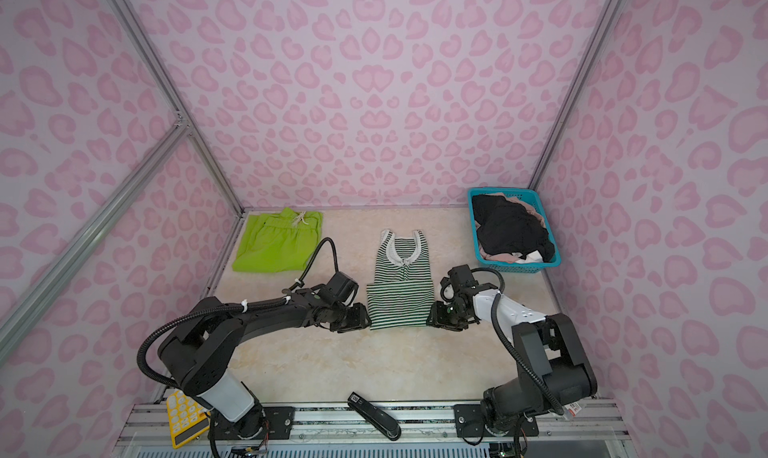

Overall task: Fold and stack the mixed laundry pile
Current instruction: 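Move both grippers to the near folded edge of the striped shirt, then grasp the near folded edge with both grippers and lift it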

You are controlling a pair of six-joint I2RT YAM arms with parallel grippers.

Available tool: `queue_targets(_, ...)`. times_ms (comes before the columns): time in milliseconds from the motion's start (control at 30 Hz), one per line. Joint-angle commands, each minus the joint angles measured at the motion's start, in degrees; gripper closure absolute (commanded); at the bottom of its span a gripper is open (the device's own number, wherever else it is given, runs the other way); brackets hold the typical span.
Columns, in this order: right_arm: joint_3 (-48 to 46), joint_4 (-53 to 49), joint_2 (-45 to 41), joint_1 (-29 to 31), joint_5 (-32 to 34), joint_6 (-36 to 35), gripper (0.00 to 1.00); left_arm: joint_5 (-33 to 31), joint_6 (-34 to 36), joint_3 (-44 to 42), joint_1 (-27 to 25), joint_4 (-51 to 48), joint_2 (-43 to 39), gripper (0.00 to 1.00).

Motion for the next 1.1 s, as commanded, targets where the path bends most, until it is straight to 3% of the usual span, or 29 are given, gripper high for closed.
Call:
queue_targets(0,-1.1,3.7,1.5,0.1,-1.3,2.2,0.56,0.9,-2.6,-0.8,-0.5,5.5,1.6,0.53)
queue_targets(233,-1.8,1.6,0.9,1.5,2.2,2.0,0.71,1.6,-5.4,-0.8,-2.6,7.4,3.3,0.63)
queue_targets(367,-2.7,0.0,-0.1,3.3,4.4,1.5,0.82,0.1,-7.4,-1.1,-2.8,4.8,2.9,0.89)
queue_targets(433,-2.9,-0.8,-0.4,4.4,5.4,1.6,0.85,-0.2,-8.0,-1.2,-3.0,3.4,2.2,0.97)
queue_targets(700,-4.6,-7.5,-6.3,15.1,11.1,5.7,0.88,-3.8,-10.1,-4.9,-7.0,-7.6,-6.1,0.97)
queue_targets(767,-5.2,-9.4,-9.4,17.3,12.5,7.6,0.88,-4.2,-11.4,-6.1,-8.6,-9.2,-8.4,0.96)
queue_targets(833,-6.0,-11.4,-12.9,18.9,13.4,9.4,0.87,-5.2,-12.7,-7.0,-9.5,-11.1,-10.9,0.87)
queue_targets(967,-7.5,-13.9,-19.7,19.9,14.2,11.7,0.66,-6.7,-15.2,-9.9,-9.8,-12.1,-15.7,0.55)
queue_targets(1067,-8.9,-13.6,-22.6,19.9,15.7,12.5,0.55,-6.1,-15.6,-11.7,-9.8,-10.6,-17.5,0.47)
